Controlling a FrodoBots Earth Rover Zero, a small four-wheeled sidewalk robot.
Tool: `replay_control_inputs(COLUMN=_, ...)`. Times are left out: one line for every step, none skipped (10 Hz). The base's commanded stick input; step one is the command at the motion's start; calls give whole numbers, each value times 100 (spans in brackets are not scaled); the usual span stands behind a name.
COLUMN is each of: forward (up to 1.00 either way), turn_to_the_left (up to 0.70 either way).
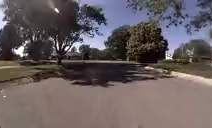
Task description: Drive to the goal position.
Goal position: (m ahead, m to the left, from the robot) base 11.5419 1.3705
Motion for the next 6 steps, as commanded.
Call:
replay_control_inputs(forward=100, turn_to_the_left=-40)
replay_control_inputs(forward=100, turn_to_the_left=-40)
replay_control_inputs(forward=100, turn_to_the_left=-40)
replay_control_inputs(forward=100, turn_to_the_left=-40)
replay_control_inputs(forward=100, turn_to_the_left=-40)
replay_control_inputs(forward=100, turn_to_the_left=-40)
